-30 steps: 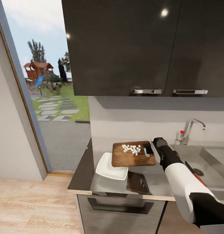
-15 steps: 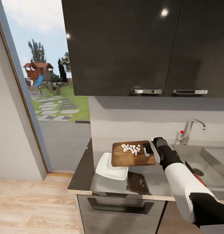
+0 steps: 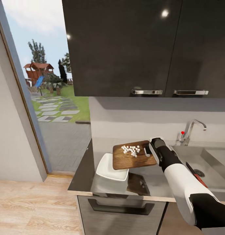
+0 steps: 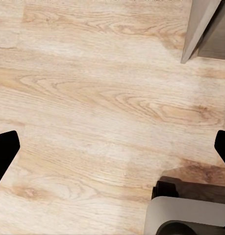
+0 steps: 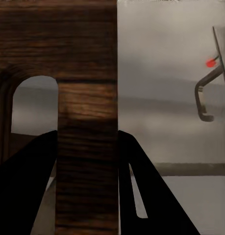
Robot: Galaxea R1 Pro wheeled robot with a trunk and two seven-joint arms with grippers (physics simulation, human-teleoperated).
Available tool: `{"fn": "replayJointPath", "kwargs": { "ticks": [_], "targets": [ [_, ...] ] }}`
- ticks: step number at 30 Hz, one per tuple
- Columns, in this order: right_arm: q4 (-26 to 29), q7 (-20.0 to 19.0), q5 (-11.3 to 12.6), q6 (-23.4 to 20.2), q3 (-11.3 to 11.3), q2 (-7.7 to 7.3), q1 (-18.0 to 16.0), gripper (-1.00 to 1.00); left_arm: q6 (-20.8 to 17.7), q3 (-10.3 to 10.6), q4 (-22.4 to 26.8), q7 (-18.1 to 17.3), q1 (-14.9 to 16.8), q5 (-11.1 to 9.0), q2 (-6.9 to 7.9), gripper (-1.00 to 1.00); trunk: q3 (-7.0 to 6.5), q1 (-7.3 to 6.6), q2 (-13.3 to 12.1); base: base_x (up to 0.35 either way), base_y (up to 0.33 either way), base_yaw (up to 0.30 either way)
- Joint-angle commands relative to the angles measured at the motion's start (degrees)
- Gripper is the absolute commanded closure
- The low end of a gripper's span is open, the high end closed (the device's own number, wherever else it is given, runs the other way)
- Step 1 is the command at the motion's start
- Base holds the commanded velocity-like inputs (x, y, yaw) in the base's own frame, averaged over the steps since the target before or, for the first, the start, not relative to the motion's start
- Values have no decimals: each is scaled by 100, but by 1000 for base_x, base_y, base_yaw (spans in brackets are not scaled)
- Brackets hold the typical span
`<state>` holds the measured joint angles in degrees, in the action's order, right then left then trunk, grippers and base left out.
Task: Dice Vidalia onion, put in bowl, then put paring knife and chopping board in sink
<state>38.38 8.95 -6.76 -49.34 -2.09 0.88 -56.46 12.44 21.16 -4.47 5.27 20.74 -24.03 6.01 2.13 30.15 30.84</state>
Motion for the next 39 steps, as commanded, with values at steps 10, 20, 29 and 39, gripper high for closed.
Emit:
{"fn": "replayJointPath", "kwargs": {
  "ticks": [10,20,29,39],
  "targets": [
    [2,2,-20,-23,-19,10,-5,100,31,46,-19,0,9,-40,5,-100,-74,3,10,0,0,0],
    [-1,-7,-13,15,-28,21,-5,100,31,51,-16,0,9,-40,7,-100,-164,3,10,0,0,0],
    [-5,-7,-9,395,-37,117,-5,100,31,53,-10,0,9,-40,5,-100,-245,3,10,0,0,0],
    [-14,-7,-2,432,-45,146,-5,100,39,47,-10,0,9,-40,5,-100,-323,3,10,0,0,0]
  ]
}}
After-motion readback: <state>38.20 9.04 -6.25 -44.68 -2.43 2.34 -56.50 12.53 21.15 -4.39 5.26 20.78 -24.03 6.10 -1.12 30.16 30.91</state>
